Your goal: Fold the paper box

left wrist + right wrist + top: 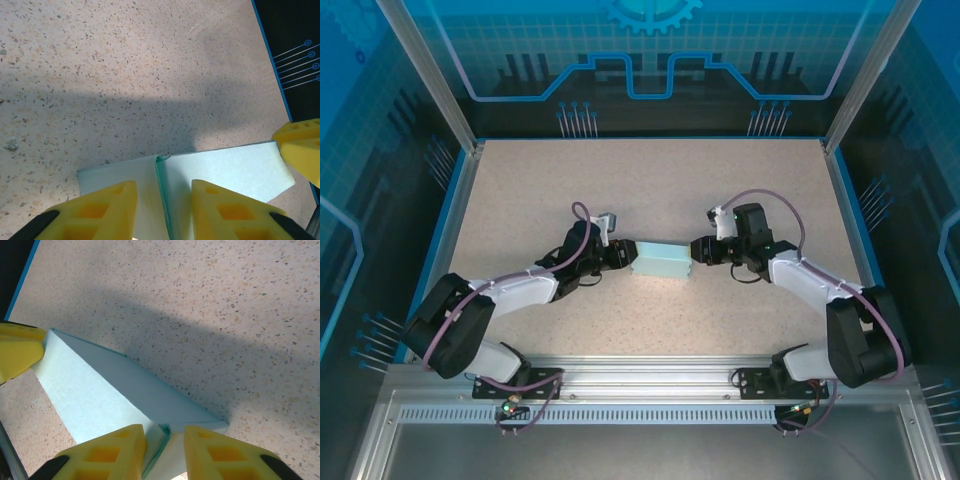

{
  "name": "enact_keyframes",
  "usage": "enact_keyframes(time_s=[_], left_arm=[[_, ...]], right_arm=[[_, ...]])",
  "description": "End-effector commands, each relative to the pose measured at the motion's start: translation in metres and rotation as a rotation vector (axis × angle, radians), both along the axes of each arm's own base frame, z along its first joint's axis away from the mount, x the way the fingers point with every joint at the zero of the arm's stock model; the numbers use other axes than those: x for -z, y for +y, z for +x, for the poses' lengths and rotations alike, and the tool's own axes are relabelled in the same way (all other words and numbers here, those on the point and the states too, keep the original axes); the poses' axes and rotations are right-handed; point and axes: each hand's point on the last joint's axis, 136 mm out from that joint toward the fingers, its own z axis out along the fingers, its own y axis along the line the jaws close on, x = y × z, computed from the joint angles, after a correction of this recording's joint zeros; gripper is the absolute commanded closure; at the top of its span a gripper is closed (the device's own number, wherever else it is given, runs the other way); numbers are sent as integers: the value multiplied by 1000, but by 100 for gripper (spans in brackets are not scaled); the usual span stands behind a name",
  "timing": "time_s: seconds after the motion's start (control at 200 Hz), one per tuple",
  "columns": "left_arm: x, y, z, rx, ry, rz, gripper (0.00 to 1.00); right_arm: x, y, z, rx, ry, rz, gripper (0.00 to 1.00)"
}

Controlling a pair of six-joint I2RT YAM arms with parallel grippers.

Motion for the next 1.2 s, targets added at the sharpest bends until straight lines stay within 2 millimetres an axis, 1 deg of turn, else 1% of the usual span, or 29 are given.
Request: enact_keyframes(time_s=[0.0, 0.065, 0.175, 0.265, 0.35, 0.475, 0.56, 0.64, 0.79, 0.93, 0.98, 1.03, 1.111, 1.161, 1.196], left_arm=[[86, 30, -54, 41, 273, 245, 66], [82, 28, -52, 43, 260, 252, 66], [77, 26, -50, 45, 247, 252, 66], [73, 25, -49, 44, 238, 253, 66], [72, 25, -47, 42, 234, 256, 67], [70, 23, -46, 45, 229, 253, 66], [69, 22, -45, 49, 228, 257, 66], [69, 22, -45, 49, 229, 258, 66], [67, 20, -44, 52, 228, 252, 66], [66, 19, -47, 62, 234, 244, 66], [68, 19, -50, 70, 244, 240, 66], [72, 19, -54, 76, 259, 235, 66], [82, 21, -62, 76, 290, 225, 66], [84, 19, -64, 84, 300, 208, 67], [81, 15, -64, 92, 303, 187, 67]], right_arm=[[36, -8, -28, -3, 195, -92, 69], [17, -2, -16, -8, 169, -49, 66], [-9, 0, -1, -4, 131, -1, 62], [-20, 2, 0, -10, 117, 23, 57], [-23, 0, -4, -6, 111, 35, 54], [-14, -7, -15, 13, 125, 14, 51], [-5, -7, -21, 8, 147, 22, 50], [2, -5, -22, 3, 163, 29, 51], [18, -3, -26, -5, 202, 33, 57], [35, -9, -30, 12, 237, 8, 67], [42, -10, -33, 18, 257, 0, 69], [53, -14, -39, 31, 287, -14, 73], [70, -21, -47, 51, 317, -39, 76], [71, -20, -48, 51, 321, -23, 76], [65, -16, -45, 43, 308, 0, 75]])
